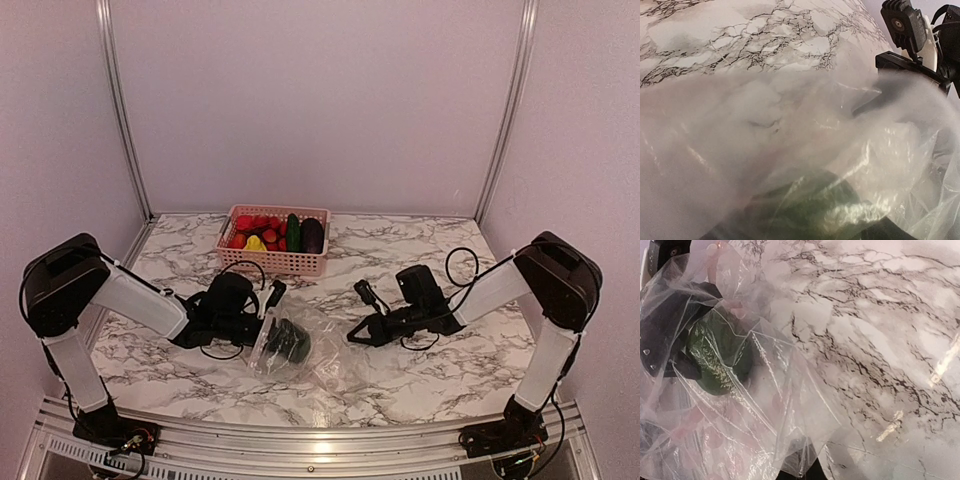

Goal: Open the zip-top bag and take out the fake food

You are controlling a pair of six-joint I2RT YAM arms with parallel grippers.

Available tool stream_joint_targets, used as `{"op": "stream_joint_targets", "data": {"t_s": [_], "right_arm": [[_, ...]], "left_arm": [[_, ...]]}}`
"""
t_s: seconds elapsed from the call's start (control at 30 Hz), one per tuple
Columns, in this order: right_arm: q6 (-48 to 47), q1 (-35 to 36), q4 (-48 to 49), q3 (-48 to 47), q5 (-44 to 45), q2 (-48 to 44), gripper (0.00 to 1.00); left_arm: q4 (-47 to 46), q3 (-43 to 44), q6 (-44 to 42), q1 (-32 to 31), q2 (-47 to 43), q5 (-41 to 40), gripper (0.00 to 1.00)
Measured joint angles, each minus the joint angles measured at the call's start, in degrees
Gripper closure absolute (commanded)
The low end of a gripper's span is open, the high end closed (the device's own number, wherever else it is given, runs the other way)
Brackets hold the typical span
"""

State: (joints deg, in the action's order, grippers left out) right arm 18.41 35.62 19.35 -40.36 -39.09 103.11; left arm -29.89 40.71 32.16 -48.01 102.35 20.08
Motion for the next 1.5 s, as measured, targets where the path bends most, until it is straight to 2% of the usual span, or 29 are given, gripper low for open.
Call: {"op": "stream_joint_targets", "data": {"t_s": [0.1, 0.33, 0.53, 0.83, 0.97, 1.3, 1.5], "right_arm": [[-0.04, -0.39, -0.79, 0.81, 1.64, -0.02, 1.00], [-0.24, -0.46, -1.88, 0.83, 3.48, -1.20, 1.00], [-0.26, -0.68, -2.56, 0.83, 3.96, -2.60, 1.00], [-0.48, -1.31, -3.61, 0.96, 5.20, -2.62, 1.00], [-0.46, -3.28, -3.52, 2.34, 5.25, -3.15, 1.00], [-1.36, -8.70, -3.85, 5.22, 5.38, -7.17, 1.00], [-2.51, -10.21, -4.04, 6.08, 5.33, -8.57, 1.00]], "left_arm": [[0.09, -1.09, -0.39, 0.96, -1.29, 0.09, 0.28], [-1.42, -3.15, -1.40, 1.95, -2.34, 1.88, 0.54], [-4.74, -6.93, -1.22, 2.32, -4.20, 3.74, 0.67], [-4.96, -9.99, -0.48, 2.71, -10.23, 5.22, 0.64], [-4.79, -11.23, -0.13, 5.01, -15.34, 6.32, 0.64], [0.85, -13.27, -1.11, 13.66, -28.17, 8.52, 0.64], [6.14, -10.38, -1.38, 23.12, -30.49, 8.17, 0.64]]}}
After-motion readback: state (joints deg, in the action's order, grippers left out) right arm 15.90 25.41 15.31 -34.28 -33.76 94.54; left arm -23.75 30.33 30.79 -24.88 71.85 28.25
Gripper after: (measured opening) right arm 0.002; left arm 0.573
